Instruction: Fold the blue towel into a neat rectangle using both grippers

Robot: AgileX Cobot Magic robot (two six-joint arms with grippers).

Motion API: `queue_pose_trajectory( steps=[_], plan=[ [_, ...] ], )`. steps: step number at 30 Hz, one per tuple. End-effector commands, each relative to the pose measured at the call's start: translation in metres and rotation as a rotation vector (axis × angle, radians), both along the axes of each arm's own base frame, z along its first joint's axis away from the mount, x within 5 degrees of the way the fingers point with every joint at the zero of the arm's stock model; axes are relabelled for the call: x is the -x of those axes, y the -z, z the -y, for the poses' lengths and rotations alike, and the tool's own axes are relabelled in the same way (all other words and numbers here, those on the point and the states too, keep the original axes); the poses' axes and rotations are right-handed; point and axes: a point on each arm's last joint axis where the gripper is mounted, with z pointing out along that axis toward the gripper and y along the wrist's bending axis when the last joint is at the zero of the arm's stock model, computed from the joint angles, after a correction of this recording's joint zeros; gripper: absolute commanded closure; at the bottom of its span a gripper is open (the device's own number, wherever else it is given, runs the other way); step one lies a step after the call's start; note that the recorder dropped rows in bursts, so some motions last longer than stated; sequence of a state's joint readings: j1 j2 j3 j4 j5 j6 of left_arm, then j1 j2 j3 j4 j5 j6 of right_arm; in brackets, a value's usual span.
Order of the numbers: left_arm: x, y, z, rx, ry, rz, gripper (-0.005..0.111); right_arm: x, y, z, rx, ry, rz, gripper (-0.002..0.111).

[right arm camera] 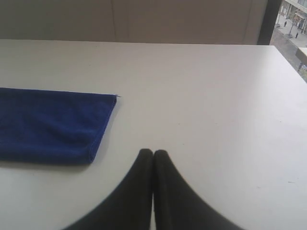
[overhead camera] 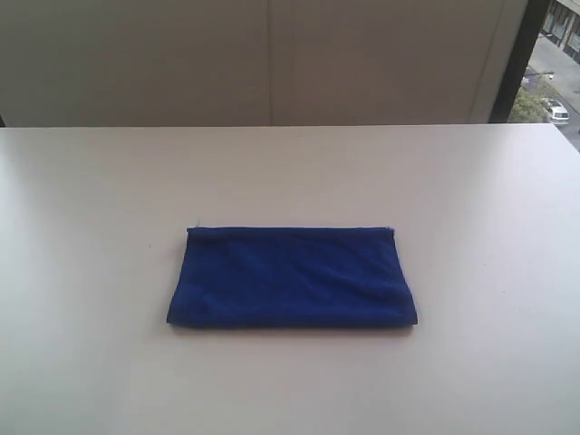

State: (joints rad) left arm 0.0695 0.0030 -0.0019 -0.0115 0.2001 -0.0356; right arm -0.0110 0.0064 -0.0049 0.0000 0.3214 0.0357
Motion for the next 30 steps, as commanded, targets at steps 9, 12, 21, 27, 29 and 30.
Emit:
queue_pose_trajectory(
  steps=[9, 12, 21, 27, 29, 30],
  plan=[
    [0.0004, 0.0012, 0.0001, 0.080, -0.029, -0.005, 0.107, 0.0001, 0.0006, 0.0000, 0.007, -0.002, 0.010, 0.108],
    [0.0004, 0.0013, 0.0001, 0.056, -0.017, -0.006, 0.107, 0.0001, 0.0006, 0.0000, 0.007, -0.002, 0.010, 0.108],
    [0.0004, 0.0013, 0.0031, 0.053, 0.041, -0.008, 0.107, 0.0001, 0.0006, -0.0003, -0.001, -0.003, 0.010, 0.108],
    [0.0005, 0.0015, 0.0021, 0.053, 0.021, -0.009, 0.107, 0.0001, 0.0006, -0.0003, -0.001, -0.003, 0.010, 0.108],
    [0.0005, 0.0015, 0.0021, 0.053, 0.021, -0.009, 0.107, 0.0001, 0.0006, -0.0003, -0.001, -0.003, 0.010, 0.108],
    [0.0005, 0.0015, 0.0021, 0.053, 0.021, -0.009, 0.107, 0.0001, 0.0006, -0.0003, -0.001, -0.003, 0.010, 0.108]
  ],
)
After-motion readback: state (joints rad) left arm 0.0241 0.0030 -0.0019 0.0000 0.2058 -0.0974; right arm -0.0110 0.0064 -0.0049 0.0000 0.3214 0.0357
